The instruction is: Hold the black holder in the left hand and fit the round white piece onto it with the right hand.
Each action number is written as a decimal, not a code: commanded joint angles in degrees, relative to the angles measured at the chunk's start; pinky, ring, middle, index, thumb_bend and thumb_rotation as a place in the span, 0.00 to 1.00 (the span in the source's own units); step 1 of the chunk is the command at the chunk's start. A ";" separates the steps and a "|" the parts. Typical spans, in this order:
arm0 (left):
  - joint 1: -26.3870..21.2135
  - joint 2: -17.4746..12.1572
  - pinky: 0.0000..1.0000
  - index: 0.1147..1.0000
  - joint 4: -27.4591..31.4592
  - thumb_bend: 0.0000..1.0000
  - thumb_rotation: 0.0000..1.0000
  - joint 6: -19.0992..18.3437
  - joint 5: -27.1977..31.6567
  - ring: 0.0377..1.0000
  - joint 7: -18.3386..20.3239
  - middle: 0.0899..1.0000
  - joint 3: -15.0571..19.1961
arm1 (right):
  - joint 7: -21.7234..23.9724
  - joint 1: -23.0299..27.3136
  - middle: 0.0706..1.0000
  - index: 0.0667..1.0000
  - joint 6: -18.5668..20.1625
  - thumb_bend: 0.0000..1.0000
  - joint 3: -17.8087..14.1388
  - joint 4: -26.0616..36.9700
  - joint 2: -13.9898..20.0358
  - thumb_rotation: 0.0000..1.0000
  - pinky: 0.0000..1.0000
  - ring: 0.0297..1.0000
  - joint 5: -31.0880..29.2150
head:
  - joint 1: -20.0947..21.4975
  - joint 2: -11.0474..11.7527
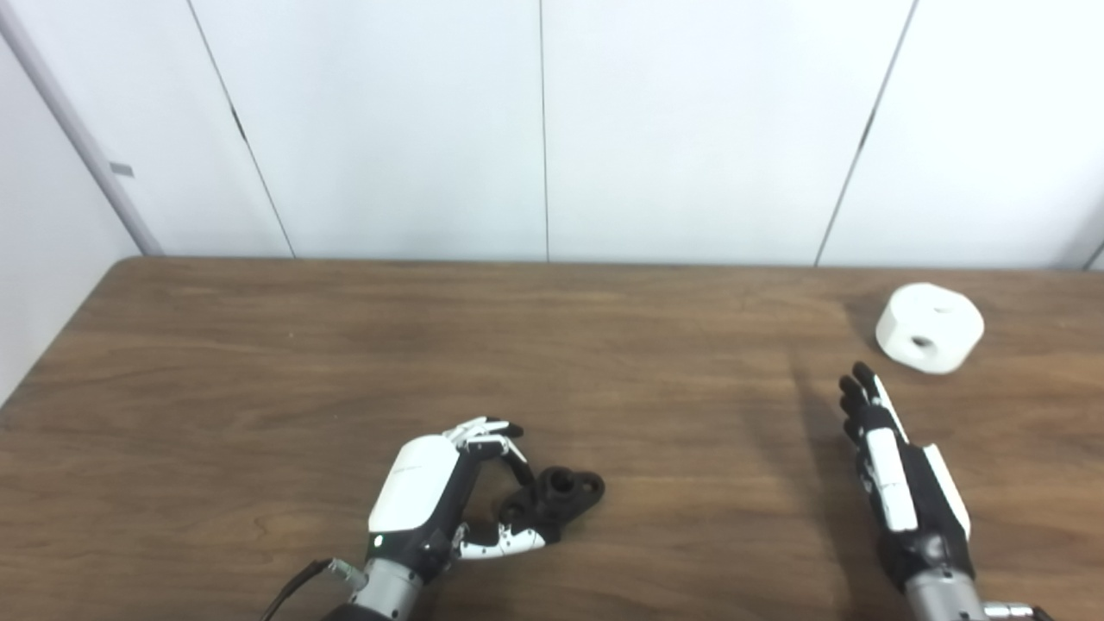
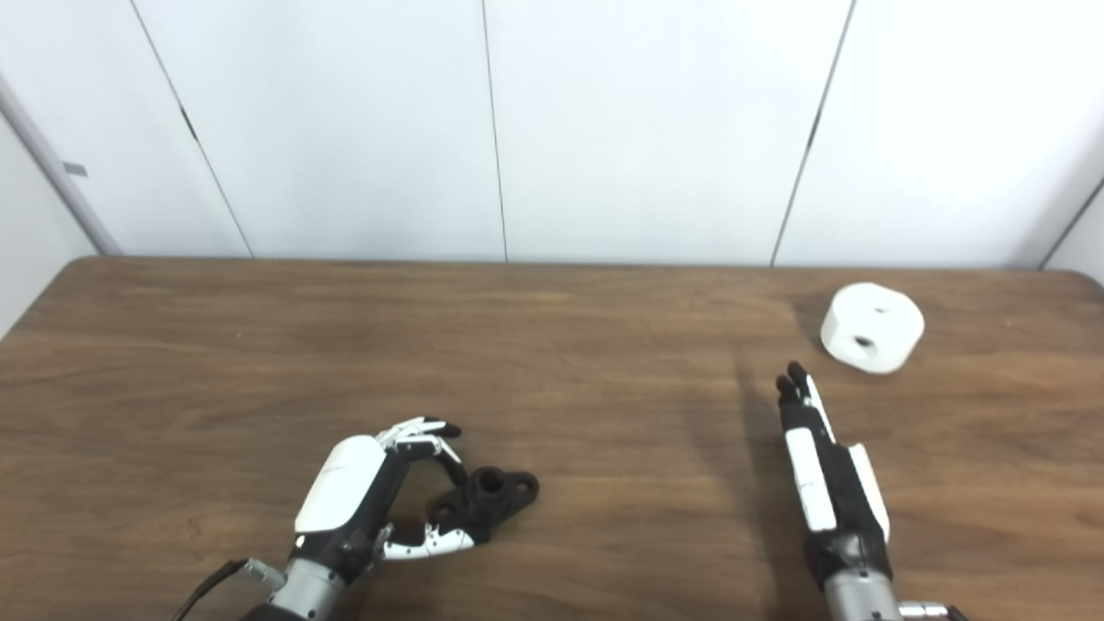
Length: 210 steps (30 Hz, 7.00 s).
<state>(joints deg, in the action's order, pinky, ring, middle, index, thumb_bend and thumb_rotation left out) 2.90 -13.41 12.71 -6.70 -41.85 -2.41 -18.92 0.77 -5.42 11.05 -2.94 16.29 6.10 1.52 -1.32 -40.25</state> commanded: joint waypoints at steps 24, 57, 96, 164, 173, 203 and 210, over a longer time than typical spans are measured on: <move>1.24 -1.01 0.89 0.42 -1.97 0.52 0.05 -0.84 -5.93 0.83 2.98 0.75 0.45 | -2.03 1.88 0.93 0.88 -0.18 0.61 -1.19 3.81 0.33 0.68 0.94 0.95 3.32 | 2.30 -0.42; 1.33 -4.64 0.83 0.42 -0.64 0.52 0.04 1.82 -2.79 0.81 5.94 0.73 5.04 | -0.81 19.74 0.96 0.75 9.58 0.84 -2.59 0.11 18.23 0.28 1.00 1.00 35.48 | 20.55 0.99; 0.88 -5.21 0.81 0.42 -1.08 0.52 0.04 2.02 -2.94 0.79 5.79 0.72 5.55 | 9.65 38.21 0.98 0.77 14.82 0.90 11.89 -27.41 29.44 0.30 1.00 1.00 41.45 | 21.50 1.42; 1.13 -5.37 0.81 0.42 -0.48 0.52 0.04 2.39 -3.14 0.79 6.28 0.72 6.48 | 7.30 35.67 0.94 0.65 12.46 0.82 11.35 -29.08 29.73 0.31 1.00 1.00 39.28 | 21.81 1.10; 1.04 -5.44 0.81 0.42 -0.73 0.52 0.04 2.49 -3.26 0.79 6.31 0.72 6.39 | 6.43 35.90 0.93 0.65 11.96 0.82 11.29 -29.51 29.51 0.30 1.00 1.00 38.11 | 21.63 1.21; 1.34 -5.24 0.82 0.42 -0.20 0.52 0.04 2.23 -3.52 0.79 6.49 0.72 6.35 | 2.73 35.74 0.80 0.45 10.02 0.52 12.26 -32.49 28.78 0.14 1.00 0.97 38.34 | 21.42 1.09; 1.45 -5.22 0.83 0.42 -0.11 0.52 0.04 2.35 -3.26 0.79 6.57 0.72 6.34 | 1.73 34.77 0.81 0.45 9.28 0.52 11.96 -31.68 28.73 0.14 1.00 0.96 38.24 | 20.73 1.12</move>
<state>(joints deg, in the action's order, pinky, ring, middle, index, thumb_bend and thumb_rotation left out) 2.86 -17.41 12.85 -3.28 -44.68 2.50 -12.82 4.02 28.30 21.79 9.33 -16.55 33.96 39.38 19.34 -39.11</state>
